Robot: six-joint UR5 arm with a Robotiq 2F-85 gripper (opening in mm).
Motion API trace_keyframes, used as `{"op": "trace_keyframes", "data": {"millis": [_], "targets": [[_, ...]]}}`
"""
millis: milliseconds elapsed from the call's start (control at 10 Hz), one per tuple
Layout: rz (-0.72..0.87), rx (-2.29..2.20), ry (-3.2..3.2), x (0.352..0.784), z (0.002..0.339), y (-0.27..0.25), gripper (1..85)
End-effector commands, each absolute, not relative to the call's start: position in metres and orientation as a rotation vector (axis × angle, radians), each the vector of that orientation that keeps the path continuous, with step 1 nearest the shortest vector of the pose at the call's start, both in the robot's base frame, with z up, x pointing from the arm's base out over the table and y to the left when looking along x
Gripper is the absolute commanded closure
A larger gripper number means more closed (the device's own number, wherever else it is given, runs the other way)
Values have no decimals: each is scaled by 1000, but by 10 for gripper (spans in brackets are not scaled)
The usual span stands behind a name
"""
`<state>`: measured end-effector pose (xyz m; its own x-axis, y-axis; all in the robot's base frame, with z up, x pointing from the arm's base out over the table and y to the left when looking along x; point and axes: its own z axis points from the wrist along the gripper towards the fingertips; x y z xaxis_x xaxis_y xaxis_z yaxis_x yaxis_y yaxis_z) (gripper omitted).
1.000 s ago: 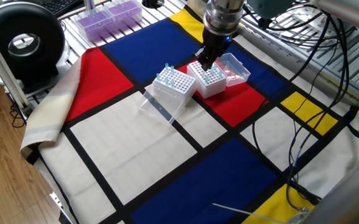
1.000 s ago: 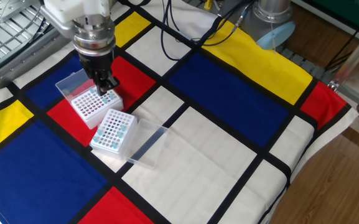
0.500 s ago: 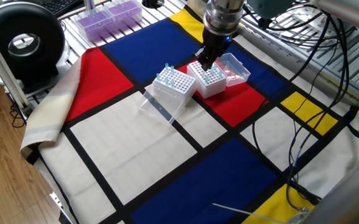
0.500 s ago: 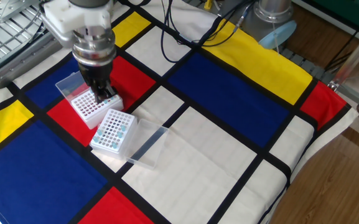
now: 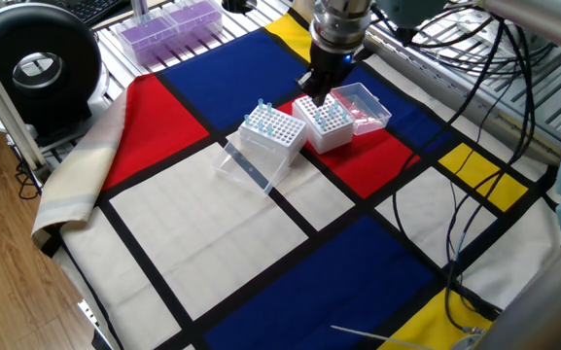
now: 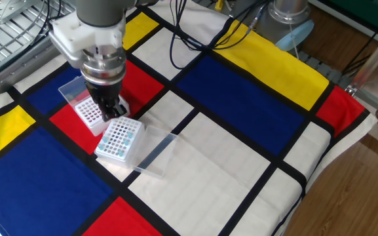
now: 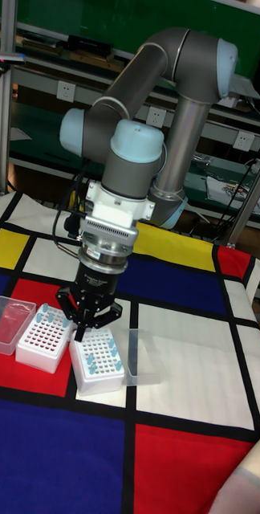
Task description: Transfer all medium pipette tips from one holder to another
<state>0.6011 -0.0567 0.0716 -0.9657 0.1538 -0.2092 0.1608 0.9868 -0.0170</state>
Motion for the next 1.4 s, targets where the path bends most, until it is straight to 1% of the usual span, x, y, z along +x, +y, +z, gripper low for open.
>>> {"op": "trace_keyframes", "data": {"millis": [0, 700, 1300], "targets": [[-22, 211, 2903, 613, 66, -56, 847], [28, 144, 2862, 625, 56, -63, 847], [49, 148, 2847, 617, 50, -61, 847]]}}
